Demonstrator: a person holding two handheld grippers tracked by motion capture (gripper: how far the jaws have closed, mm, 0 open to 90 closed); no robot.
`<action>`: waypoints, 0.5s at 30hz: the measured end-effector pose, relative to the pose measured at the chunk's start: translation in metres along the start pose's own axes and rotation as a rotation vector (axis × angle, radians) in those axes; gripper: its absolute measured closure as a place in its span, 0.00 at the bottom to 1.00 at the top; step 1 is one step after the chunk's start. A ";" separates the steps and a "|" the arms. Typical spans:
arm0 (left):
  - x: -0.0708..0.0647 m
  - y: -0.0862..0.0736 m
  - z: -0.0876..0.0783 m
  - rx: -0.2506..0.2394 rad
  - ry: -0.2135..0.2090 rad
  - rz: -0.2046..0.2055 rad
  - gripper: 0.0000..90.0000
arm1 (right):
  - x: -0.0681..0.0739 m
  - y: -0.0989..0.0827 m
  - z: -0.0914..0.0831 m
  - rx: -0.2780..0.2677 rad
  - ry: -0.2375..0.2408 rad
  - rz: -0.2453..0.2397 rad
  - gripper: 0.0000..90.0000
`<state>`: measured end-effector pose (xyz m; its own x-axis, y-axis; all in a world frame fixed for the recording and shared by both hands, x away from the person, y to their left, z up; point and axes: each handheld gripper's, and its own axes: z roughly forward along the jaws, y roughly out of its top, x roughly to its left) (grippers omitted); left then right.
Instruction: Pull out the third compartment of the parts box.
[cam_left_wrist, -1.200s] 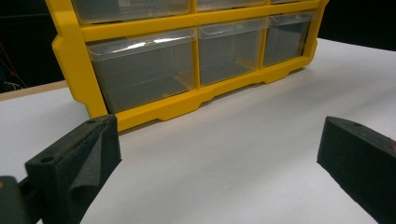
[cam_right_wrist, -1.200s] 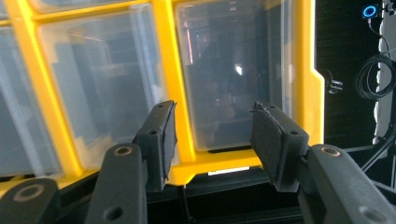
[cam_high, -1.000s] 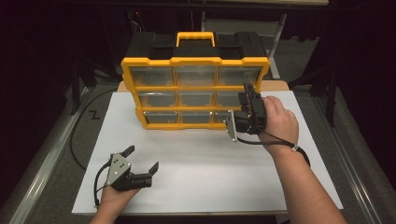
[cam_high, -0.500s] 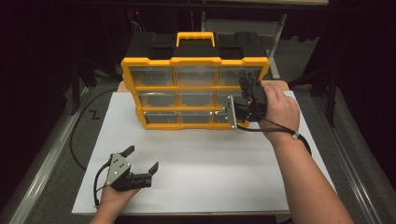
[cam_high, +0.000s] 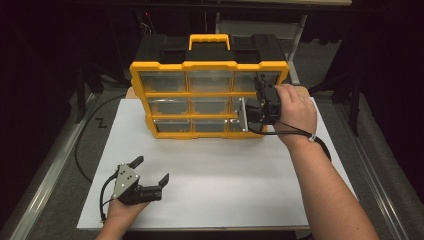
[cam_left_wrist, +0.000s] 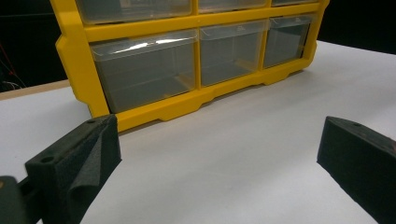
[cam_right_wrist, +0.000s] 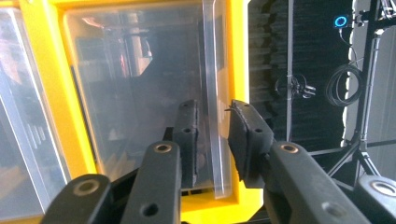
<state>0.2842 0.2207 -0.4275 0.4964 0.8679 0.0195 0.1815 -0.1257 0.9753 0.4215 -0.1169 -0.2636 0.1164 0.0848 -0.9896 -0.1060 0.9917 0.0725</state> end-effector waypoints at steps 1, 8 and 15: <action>0.000 0.000 0.000 0.000 0.000 0.000 0.00 | 0.000 0.000 0.000 0.000 0.000 0.000 0.84; 0.000 0.000 0.000 -0.003 0.000 -0.003 0.00 | 0.000 0.003 0.003 0.004 -0.010 -0.018 0.88; 0.001 0.000 0.000 -0.002 0.000 -0.002 0.01 | 0.002 0.004 0.004 0.009 -0.031 -0.022 0.92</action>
<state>0.2844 0.2214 -0.4273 0.4960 0.8681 0.0171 0.1807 -0.1224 0.9759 0.4255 -0.1123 -0.2647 0.1488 0.0656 -0.9867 -0.0939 0.9942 0.0520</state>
